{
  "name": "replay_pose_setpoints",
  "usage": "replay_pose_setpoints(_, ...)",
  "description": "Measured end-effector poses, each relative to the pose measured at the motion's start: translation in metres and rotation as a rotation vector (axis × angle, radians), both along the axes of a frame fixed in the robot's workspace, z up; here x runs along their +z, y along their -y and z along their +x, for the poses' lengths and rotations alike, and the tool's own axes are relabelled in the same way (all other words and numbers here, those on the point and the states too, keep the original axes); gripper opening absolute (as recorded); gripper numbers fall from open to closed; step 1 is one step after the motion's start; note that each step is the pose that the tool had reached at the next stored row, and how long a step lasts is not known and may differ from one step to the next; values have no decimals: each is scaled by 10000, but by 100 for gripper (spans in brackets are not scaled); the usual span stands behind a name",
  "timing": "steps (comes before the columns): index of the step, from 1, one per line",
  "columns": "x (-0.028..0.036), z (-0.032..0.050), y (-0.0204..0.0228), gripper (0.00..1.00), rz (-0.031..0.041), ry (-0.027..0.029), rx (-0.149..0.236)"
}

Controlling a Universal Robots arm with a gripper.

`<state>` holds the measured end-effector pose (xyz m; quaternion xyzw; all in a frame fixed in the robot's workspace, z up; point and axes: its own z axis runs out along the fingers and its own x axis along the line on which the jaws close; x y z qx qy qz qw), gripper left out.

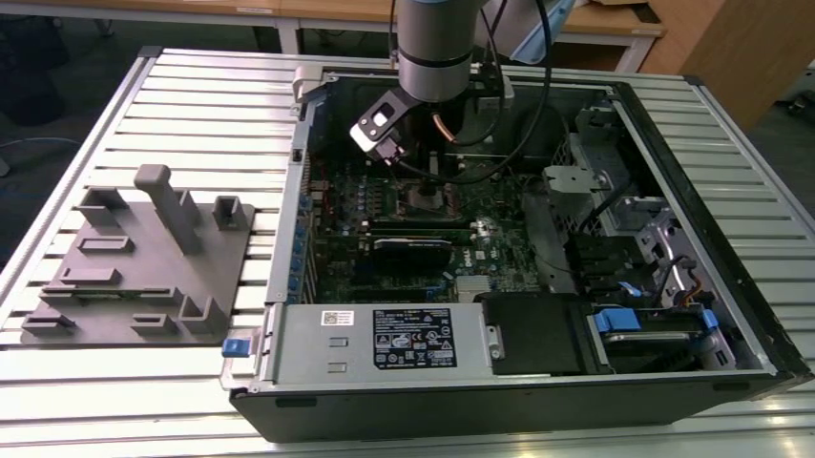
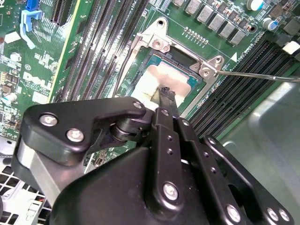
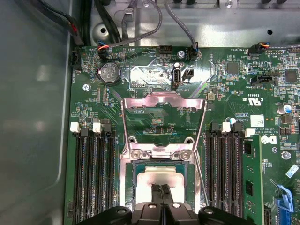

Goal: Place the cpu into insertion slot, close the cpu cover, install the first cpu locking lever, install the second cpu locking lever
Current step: 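Place the cpu into insertion slot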

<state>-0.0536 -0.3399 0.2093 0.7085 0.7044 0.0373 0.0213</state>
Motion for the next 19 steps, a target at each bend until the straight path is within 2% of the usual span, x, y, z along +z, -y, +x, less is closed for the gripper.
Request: replay_pose_setpoints(19, 32, 0, 0, 11, -4, -2, 0)
